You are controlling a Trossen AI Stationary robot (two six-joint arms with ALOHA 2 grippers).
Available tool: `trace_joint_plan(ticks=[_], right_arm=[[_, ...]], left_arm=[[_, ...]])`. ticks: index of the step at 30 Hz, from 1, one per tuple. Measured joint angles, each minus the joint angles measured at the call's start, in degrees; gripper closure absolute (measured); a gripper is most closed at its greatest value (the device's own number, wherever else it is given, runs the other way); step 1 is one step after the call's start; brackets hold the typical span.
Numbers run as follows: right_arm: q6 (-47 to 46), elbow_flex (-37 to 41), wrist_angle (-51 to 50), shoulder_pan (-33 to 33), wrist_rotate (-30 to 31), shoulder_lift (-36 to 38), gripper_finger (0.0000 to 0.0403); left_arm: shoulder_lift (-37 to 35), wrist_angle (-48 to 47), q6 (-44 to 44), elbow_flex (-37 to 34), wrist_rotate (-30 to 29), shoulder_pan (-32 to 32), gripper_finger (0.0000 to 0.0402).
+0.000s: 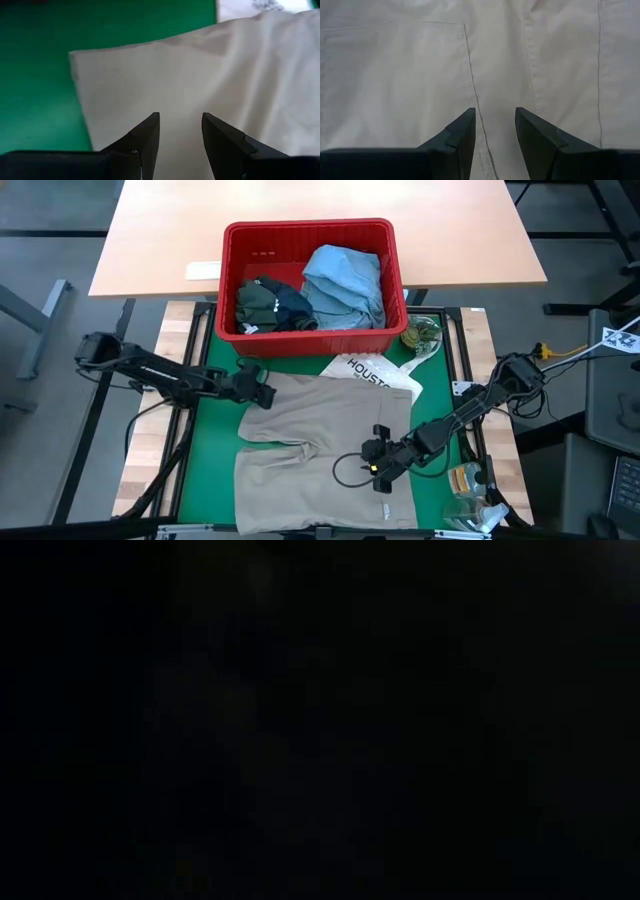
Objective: Fold Laundry from Bin
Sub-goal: Fold the brown shorts
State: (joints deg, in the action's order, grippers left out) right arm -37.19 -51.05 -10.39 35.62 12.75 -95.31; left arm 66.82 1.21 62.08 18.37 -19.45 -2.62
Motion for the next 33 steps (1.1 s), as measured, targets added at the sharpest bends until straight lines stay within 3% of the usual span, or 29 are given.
trace_joint_plan(ticks=[11,17,33], right_arm=[[0.02,0.03,-0.59,0.0,-0.31,-0.22,0.0262],[-0.01,0.04,-1.2,0.0,-3.38,-0.22,0.0262],[-8.09,0.11,-9.56,0.04,-3.43,-0.22,0.0262]], left_arm=[[6.67,0.19,0.13,0.11,-0.4,3.61,0.0261],[6.76,-0.62,0.17,0.11,-3.43,5.66,0.0261],[6.74,-1.83,0.17,0.11,-3.58,7.0,0.026]])
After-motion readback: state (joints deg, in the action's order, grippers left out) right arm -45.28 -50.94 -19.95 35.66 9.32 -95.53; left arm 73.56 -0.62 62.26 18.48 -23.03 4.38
